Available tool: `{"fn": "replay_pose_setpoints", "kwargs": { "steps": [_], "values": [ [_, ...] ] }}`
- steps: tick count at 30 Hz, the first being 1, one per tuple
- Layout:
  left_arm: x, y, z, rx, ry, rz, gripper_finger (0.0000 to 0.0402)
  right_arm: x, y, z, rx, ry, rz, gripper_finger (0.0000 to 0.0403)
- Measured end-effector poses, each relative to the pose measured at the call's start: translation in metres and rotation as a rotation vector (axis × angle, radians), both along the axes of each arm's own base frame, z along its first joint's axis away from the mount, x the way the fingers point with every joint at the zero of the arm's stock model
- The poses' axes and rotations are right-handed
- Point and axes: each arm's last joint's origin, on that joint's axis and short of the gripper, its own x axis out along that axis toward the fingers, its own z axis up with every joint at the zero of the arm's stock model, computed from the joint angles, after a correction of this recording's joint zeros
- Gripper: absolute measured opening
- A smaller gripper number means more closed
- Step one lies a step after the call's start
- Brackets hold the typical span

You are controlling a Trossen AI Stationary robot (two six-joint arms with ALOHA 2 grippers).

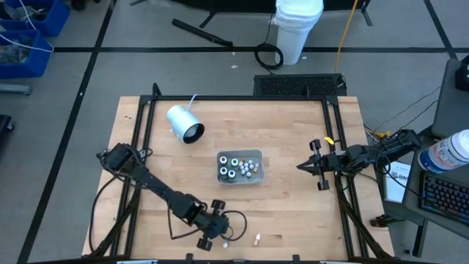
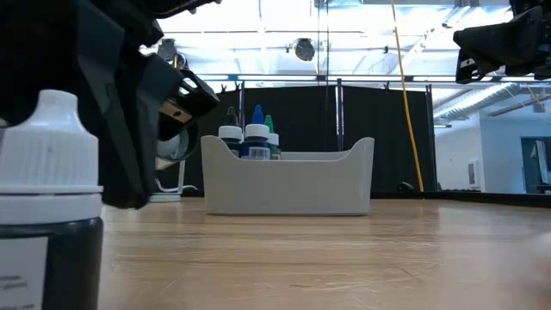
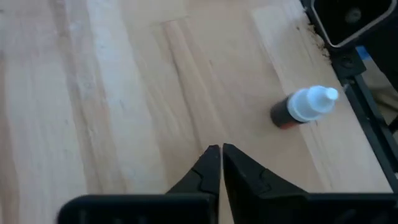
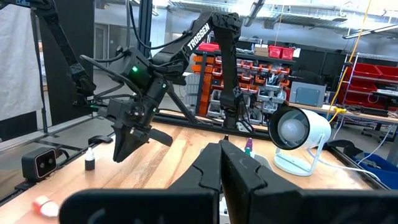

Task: Pick & Place food coloring
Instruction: Put the small orange food coloring bottle into the gray bin

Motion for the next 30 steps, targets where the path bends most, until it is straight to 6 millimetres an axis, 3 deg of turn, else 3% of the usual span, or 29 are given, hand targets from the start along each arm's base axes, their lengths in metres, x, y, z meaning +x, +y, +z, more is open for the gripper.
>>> {"fn": "replay_pose_setpoints", "kwargs": {
  "steps": [5,13,20,22,25,30],
  "values": [
    [0.000,0.001,0.007,-0.026,-0.010,0.030,0.0067,0.000,0.000,0.000,0.000,0.000,0.001,0.0000],
    [-0.002,0.001,0.044,-0.116,-0.128,0.109,0.0148,0.000,0.000,-0.001,-0.002,0.008,0.001,0.0000],
    [-0.009,-0.012,0.050,-0.094,-0.205,0.047,0.0161,0.002,0.001,-0.003,0.059,0.045,0.018,0.0000],
    [-0.009,-0.012,0.050,-0.092,-0.207,0.062,0.0161,0.003,0.004,-0.003,0.094,0.129,0.043,0.0000],
    [-0.011,-0.014,0.050,-0.097,-0.202,0.086,0.0161,0.006,0.013,0.018,0.149,0.222,0.122,0.0000],
    [-0.018,-0.022,0.049,-0.060,-0.216,0.021,0.0161,0.015,0.042,0.024,0.225,0.816,0.091,0.0000]
  ]
}}
